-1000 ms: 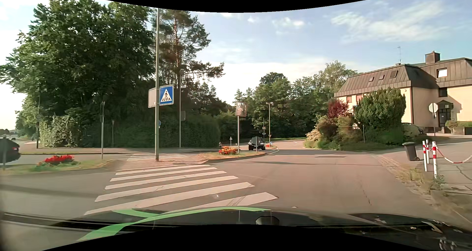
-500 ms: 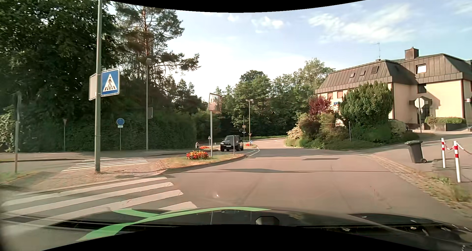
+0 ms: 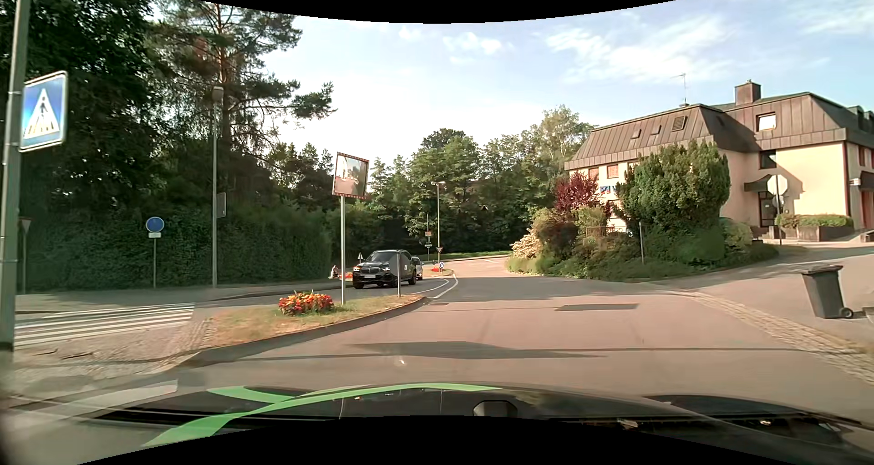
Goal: Follow the waypoints while adhering to traffic rules and regulations
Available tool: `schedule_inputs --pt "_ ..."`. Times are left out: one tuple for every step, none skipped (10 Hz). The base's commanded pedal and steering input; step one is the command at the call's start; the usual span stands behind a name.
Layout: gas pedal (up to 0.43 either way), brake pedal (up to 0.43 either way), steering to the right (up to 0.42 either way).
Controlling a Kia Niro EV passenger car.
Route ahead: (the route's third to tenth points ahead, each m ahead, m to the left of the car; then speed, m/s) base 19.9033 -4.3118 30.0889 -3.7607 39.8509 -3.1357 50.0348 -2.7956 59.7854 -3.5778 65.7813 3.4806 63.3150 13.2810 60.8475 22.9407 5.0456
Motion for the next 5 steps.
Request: schedule_inputs --pt "0.059 0.000 0.071" --pt "0.059 0.000 0.071" --pt "0.059 0.000 0.069" --pt "0.059 0.000 0.066" --pt "0.059 0.000 0.065"
